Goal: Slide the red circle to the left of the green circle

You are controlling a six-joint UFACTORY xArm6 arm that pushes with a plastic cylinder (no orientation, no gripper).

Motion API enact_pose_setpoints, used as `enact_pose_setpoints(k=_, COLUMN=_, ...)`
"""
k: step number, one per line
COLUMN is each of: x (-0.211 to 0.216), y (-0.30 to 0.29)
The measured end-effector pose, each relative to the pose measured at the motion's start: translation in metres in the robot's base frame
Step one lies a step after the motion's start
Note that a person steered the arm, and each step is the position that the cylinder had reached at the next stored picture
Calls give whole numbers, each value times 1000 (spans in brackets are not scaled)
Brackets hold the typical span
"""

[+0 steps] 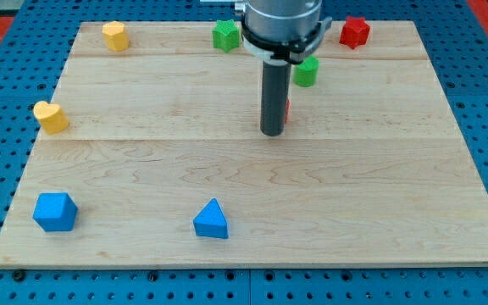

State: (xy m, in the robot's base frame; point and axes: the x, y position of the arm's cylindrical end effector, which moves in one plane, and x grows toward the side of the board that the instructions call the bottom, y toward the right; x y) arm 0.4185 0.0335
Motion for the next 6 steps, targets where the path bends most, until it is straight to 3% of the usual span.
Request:
enact_pose_setpoints(k=2, x=23, y=32)
enact_pose_setpoints(k=4, x=-53, y=-22)
enact_pose_setpoints(k=6, x=-86, y=-56)
